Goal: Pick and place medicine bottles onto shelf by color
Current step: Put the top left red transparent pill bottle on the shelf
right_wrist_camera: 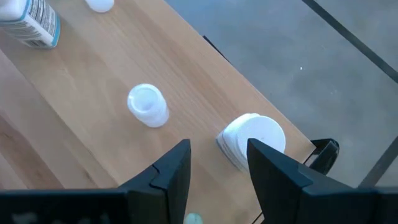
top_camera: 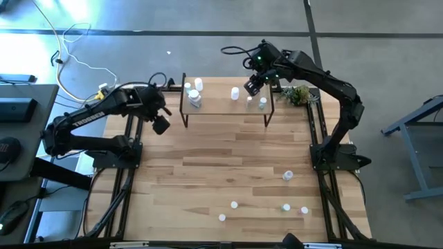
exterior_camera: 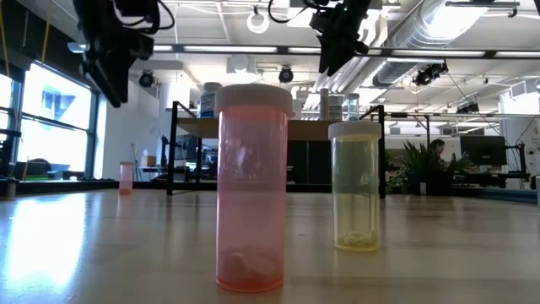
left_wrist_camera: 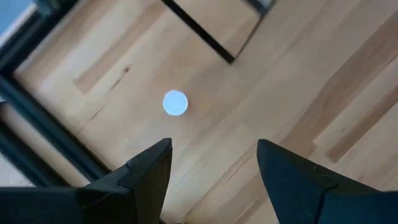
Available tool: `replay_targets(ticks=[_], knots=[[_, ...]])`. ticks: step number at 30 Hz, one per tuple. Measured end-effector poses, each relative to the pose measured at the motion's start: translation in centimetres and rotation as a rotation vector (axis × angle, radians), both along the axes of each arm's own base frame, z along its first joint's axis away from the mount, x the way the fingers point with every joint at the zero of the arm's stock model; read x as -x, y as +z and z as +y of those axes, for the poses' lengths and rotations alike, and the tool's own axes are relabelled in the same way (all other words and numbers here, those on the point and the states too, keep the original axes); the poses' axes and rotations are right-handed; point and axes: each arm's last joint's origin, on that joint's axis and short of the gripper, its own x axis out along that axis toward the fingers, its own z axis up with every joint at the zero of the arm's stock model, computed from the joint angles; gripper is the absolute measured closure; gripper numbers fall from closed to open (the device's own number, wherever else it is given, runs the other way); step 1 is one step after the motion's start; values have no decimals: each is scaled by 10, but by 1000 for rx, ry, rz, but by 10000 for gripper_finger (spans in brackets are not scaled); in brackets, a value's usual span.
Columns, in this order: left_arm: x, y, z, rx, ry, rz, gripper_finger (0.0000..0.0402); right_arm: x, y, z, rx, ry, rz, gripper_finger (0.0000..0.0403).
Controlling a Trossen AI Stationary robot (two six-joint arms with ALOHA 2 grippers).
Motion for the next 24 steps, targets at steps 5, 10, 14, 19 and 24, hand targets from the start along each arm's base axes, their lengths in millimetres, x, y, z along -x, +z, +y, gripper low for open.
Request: replay_targets(ticks=[5,10,14,19,24], knots=[[4,-22,-4,-60,-154,17,174,0,0,0,-2,-1,0,253],[4,-36,-4,-170,-372,64,174,0,0,0,-3,0,-2,253],[7,-50,-4,-212,-494,157,174,0,0,0,-4,0,-1,253],[7,-65,-2,-263,-533,194,174,0,0,0,-4,0,-1,253],[7,-76,3,-292,-502,174,174,0,-1,0,-5,0,0,253]])
